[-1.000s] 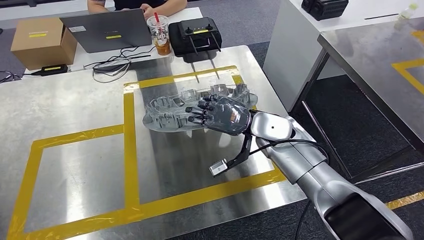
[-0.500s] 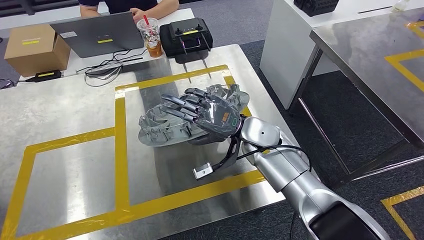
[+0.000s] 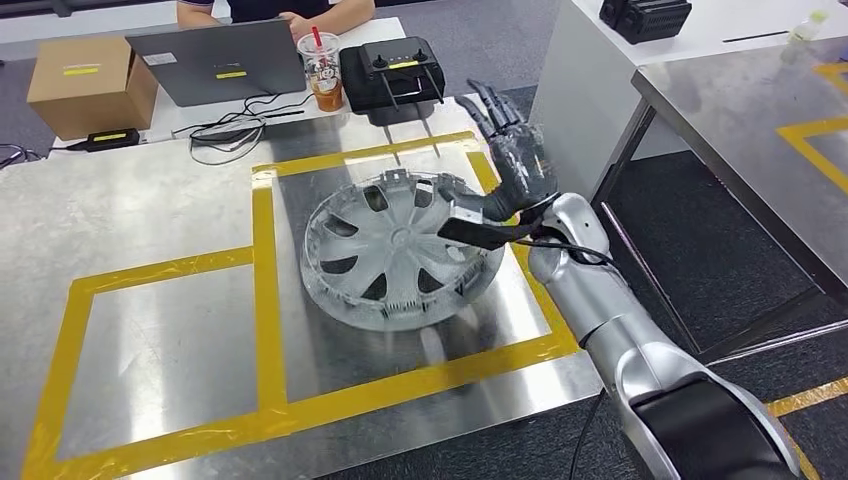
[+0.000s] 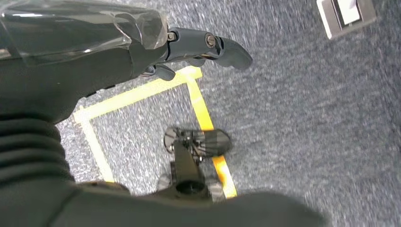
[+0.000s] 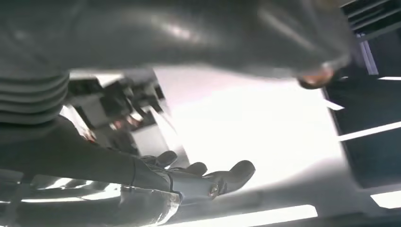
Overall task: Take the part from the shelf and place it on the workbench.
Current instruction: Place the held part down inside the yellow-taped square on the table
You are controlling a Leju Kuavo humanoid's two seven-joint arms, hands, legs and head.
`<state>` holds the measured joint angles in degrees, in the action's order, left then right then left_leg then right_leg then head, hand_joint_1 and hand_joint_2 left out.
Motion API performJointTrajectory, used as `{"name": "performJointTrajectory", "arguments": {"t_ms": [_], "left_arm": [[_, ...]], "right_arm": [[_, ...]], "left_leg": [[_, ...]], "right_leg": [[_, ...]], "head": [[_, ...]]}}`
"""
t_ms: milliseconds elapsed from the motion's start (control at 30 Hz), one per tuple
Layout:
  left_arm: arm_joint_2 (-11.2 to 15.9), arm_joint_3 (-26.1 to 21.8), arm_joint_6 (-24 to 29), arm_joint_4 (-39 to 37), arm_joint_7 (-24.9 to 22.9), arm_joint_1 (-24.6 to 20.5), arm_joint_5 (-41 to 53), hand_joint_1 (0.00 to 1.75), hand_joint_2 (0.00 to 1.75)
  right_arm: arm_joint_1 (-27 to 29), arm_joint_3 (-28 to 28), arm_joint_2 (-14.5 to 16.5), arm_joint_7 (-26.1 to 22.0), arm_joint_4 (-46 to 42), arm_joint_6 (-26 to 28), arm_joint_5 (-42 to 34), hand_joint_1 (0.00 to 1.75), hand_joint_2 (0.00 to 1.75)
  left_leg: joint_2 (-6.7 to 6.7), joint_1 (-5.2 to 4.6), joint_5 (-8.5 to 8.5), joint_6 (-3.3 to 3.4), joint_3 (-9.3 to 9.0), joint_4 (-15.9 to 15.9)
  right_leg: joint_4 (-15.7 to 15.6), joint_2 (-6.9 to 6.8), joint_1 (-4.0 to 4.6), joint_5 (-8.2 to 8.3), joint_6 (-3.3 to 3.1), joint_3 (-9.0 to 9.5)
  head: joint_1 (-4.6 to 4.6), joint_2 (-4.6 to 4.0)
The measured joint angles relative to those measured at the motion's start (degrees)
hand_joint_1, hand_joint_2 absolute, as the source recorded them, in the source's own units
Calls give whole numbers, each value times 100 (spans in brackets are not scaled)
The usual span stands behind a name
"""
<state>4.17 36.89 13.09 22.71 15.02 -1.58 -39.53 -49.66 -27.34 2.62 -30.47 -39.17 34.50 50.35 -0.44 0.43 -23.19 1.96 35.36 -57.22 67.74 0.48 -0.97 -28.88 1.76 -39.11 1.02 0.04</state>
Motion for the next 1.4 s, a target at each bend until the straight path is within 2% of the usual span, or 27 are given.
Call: {"name": "performJointTrajectory", "arguments": {"t_ms": [67, 100, 167, 233, 300, 367, 400, 433, 467, 533, 567, 600, 633, 733, 800, 833, 900, 933, 967, 1033, 1100, 1133, 1200, 1267, 1300, 1367, 1400], "left_arm": [[-35, 0, 11, -1, 2, -27, -32, 0, 0], [-45, 0, 12, -3, 3, -43, -52, 0, 0], [-56, 3, -2, -17, -3, -64, -90, 0, 0], [-62, 17, -29, -48, -21, -74, -105, 0, 0], [-55, 47, -66, -107, -55, -122, -110, 0, 0], [-44, 81, -91, -168, -90, -195, -111, 0, 0], [-42, 96, -94, -186, -99, -218, -113, 0, 0], [-43, 111, -90, -196, -105, -233, -115, 0, 0], [-43, 123, -81, -202, -110, -245, -117, 0, 0], [-45, 142, -52, -205, -127, -285, -120, 0, 0], [-49, 148, -37, -205, -137, -313, -122, 0, 0], [-53, 153, -26, -205, -147, -341, -124, 0, 0], [-59, 157, -20, -205, -155, -365, -128, 0, 0], [-90, 162, -15, -205, -170, -400, -161, 0, 0], [-115, 162, -15, -205, -171, -423, -177, 0, 0], [-126, 162, -15, -205, -171, -432, -179, 0, 0], [-138, 162, -14, -209, -172, -437, -180, 0, 0], [-146, 162, -8, -212, -172, -437, -180, 0, 0], [-155, 162, 1, -215, -170, -440, -179, 0, 0], [-179, 161, 33, -217, -155, -451, -178, 0, 0], [-205, 160, 68, -219, -132, -459, -174, 0, 0], [-214, 159, 84, -221, -121, -460, -172, 0, 0], [-223, 149, 108, -229, -96, -460, -172, 0, 0], [-229, 115, 134, -237, -58, -457, -182, 0, 0], [-231, 86, 145, -239, -37, -456, -194, 0, 0], [-233, 16, 172, -243, -3, -441, -237, 0, 0], [-232, -26, 184, -245, 8, -428, -263, 0, 0]], "right_arm": [[-220, 99, 25, 258, 232, -498, -571, 0, 0], [-307, 165, 44, 477, 320, -909, -1002, 0, 0], [-434, 350, 68, 1050, 429, -1936, -2127, 0, 0], [-537, 612, 72, 1602, 468, -2841, -3319, 0, 0], [-659, 944, 49, 2060, 474, -3405, -4549, 0, 0], [-776, 1313, -16, 2414, 472, -3620, -5684, 0, 0], [-813, 1471, -61, 2509, 461, -3593, -6079, 0, 0], [-832, 1593, -113, 2551, 432, -3507, -6362, 0, 0], [-839, 1673, -175, 2560, 375, -3394, -6554, 0, 0], [-842, 1751, -319, 2563, 188, -3181, -6822, 0, 0], [-844, 1763, -401, 2560, 78, -3090, -6916, 0, 0], [-836, 1766, -477, 2542, -29, -3003, -6987, 0, 0], [-802, 1764, -554, 2495, -144, -2906, -7045, 0, 0], [-564, 1731, -790, 2244, -599, -2624, -7144, 0, 0], [-412, 1690, -945, 2151, -899, -2513, -7175, 0, 0], [-346, 1672, -1014, 2137, -1010, -2481, -7187, 0, 0], [-195, 1641, -1123, 2105, -1174, -2445, -7216, 0, 0], [-101, 1628, -1165, 2054, -1267, -2420, -7231, 0, 0], [1, 1616, -1206, 1974, -1384, -2386, -7243, 0, 0], [247, 1601, -1310, 1780, -1748, -2274, -7246, 0, 0], [577, 1599, -1430, 1654, -2225, -2152, -7245, 0, 0], [788, 1610, -1478, 1612, -2488, -2097, -7245, 0, 0], [1267, 1644, -1534, 1515, -3024, -2000, -7238, 0, 0], [1741, 1685, -1548, 1379, -3558, -1911, -7225, 0, 0], [1970, 1711, -1544, 1301, -3811, -1861, -7214, 0, 0], [2420, 1777, -1509, 1139, -4314, -1745, -7182, 0, 0], [2638, 1817, -1476, 1064, -4555, -1682, -7151, 0, 0]], "left_leg": [[10, -30, -1, -34, 21, -30], [16, -40, 1, -59, 32, -42], [18, -35, 17, -117, 45, -43], [17, -18, -33, -180, 98, -106], [22, 6, -298, -244, 301, -543], [28, 33, -632, -294, 633, -1300], [31, 44, -705, -308, 755, -1565], [34, 56, -678, -314, 789, -1640], [36, 66, -549, -313, 710, -1479], [34, 75, -200, -292, 340, -749], [31, 65, -100, -273, 163, -409], [31, 52, -68, -251, 51, -201], [29, 36, -95, -226, 5, -123], [25, 35, -73, -108, -25, -37], [20, 45, -35, -23, -46, 24], [17, 34, -31, 0, -44, 30], [14, 18, -34, 20, -40, 28], [14, 13, -36, 23, -41, 26], [12, 12, -38, 22, -43, 23], [-4, 9, -47, 8, -42, 8], [-30, -13, -73, -35, -27, -30], [-39, -20, -83, -62, -20, -42], [-45, -12, -92, -117, -18, -44], [-29, 7, -207, -188, 50, -184], [-14, 16, -349, -223, 152, -411], [10, 33, -719, -273, 481, -1143], [14, 37, -852, -287, 635, -1483]], "right_leg": [[-766, -1, 20, 239, -18, 406], [-957, -1, 35, 297, -48, 505], [-1021, -2, 53, 339, -113, 526], [-1042, -5, 25, 368, -160, 531], [-1057, -9, -10, 391, -194, 537], [-1055, -19, -9, 395, -205, 535], [-1053, -26, -8, 393, -205, 535], [-1051, -29, -8, 393, -204, 536], [-1049, -28, -10, 392, -202, 538], [-1047, -16, -12, 387, -186, 541], [-1043, -10, -2, 384, -168, 532], [-1046, -5, 8, 388, -142, 519], [-1054, -3, 15, 394, -111, 506], [-1031, -7, 5, 366, -15, 467], [-634, -12, -3, 174, -23, 256], [-246, -12, -4, 21, -45, 65], [514, -12, -5, -219, -55, -323], [658, -12, -6, -231, -30, -405], [547, -14, -7, -150, 11, -363], [-244, -27, -11, 164, 87, 19], [-918, -40, 4, 385, 67, 363], [-1047, -44, 20, 419, 31, 433], [-1064, -42, 33, 430, -41, 447], [-1079, -41, 6, 441, -101, 466], [-1086, -43, -14, 444, -124, 478], [-1083, -46, -19, 434, -147, 489], [-1080, -47, -18, 433, -149, 491]], "head": [[-1, 0], [3, 0], [6, 0], [7, 0], [31, 0], [48, 0], [46, 0], [47, 0], [47, 0], [48, 0], [46, 0], [46, 0], [44, 0], [37, 0], [28, 0], [24, 0], [20, 0], [19, 0], [19, 0], [16, 0], [19, 0], [19, 0], [19, 0], [30, 0], [37, 0], [51, 0], [50, 0]]}}
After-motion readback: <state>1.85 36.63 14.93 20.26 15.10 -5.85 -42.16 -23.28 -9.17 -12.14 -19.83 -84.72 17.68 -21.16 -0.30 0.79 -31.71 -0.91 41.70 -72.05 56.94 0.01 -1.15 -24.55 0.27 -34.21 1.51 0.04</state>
